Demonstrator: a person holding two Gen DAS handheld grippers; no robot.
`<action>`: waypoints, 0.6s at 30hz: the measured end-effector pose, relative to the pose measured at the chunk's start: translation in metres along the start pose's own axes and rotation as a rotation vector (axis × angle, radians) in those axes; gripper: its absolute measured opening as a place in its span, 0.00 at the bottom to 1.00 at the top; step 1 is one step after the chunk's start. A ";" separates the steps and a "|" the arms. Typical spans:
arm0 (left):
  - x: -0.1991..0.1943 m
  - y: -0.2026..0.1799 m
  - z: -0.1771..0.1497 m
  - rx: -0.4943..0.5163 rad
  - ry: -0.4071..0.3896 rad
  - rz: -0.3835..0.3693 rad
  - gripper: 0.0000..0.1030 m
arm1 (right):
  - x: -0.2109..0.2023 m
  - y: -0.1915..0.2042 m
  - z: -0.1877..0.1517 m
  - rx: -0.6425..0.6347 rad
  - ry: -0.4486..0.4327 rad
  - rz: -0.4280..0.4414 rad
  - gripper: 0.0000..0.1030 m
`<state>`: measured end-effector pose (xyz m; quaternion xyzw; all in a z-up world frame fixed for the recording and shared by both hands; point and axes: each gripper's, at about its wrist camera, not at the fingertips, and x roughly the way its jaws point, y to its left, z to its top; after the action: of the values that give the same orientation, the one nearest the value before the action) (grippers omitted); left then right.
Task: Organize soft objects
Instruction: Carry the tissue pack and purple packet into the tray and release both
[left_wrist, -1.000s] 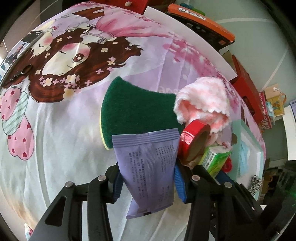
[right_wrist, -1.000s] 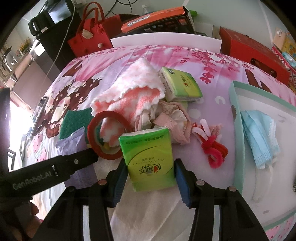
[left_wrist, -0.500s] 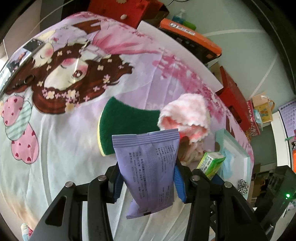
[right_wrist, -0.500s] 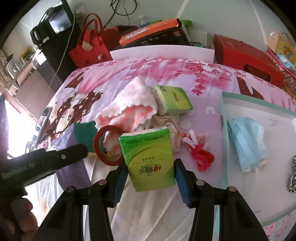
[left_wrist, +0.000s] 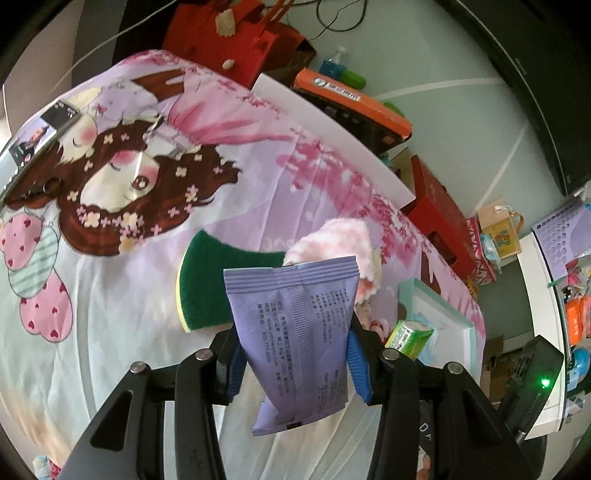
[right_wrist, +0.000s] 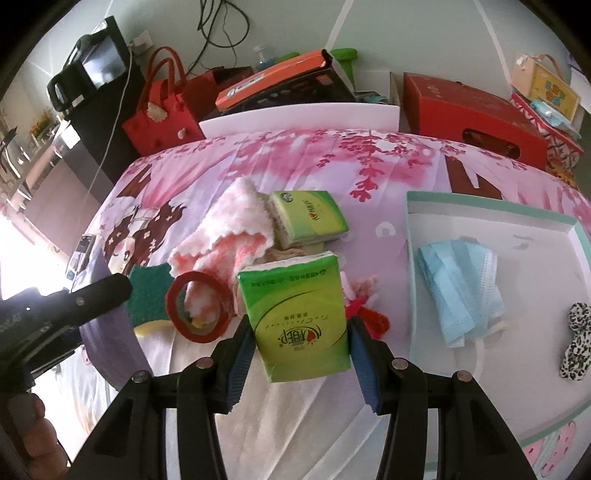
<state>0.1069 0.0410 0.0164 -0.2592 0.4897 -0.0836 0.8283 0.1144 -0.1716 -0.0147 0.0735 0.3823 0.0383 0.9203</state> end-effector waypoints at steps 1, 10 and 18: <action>-0.001 -0.002 0.000 0.008 -0.008 0.000 0.47 | -0.001 -0.003 0.001 0.006 -0.004 -0.002 0.51; 0.006 -0.015 0.000 0.054 -0.029 -0.024 0.47 | -0.021 -0.036 0.009 0.073 -0.053 -0.057 0.51; 0.010 -0.038 -0.003 0.111 -0.029 -0.012 0.47 | -0.044 -0.080 0.014 0.151 -0.106 -0.140 0.51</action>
<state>0.1138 0.0038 0.0274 -0.2167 0.4709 -0.1119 0.8478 0.0944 -0.2572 0.0132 0.1177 0.3393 -0.0587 0.9314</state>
